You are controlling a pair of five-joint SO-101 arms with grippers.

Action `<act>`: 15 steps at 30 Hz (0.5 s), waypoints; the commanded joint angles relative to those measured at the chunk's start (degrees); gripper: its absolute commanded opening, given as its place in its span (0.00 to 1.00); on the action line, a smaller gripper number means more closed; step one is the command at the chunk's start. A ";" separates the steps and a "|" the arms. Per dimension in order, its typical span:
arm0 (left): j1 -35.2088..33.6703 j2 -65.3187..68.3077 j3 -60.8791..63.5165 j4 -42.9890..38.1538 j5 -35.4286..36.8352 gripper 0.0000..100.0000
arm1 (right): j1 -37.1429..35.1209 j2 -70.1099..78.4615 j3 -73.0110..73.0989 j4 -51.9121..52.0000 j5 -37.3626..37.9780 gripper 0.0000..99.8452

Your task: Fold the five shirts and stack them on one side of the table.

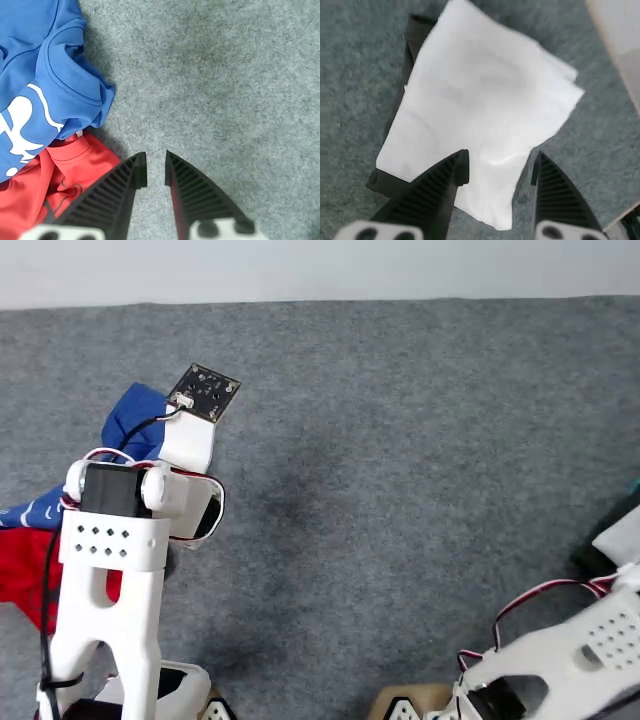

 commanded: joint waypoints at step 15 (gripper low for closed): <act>-3.25 -13.36 -2.33 0.62 2.99 0.07 | -19.82 -50.24 48.35 2.42 -6.59 0.01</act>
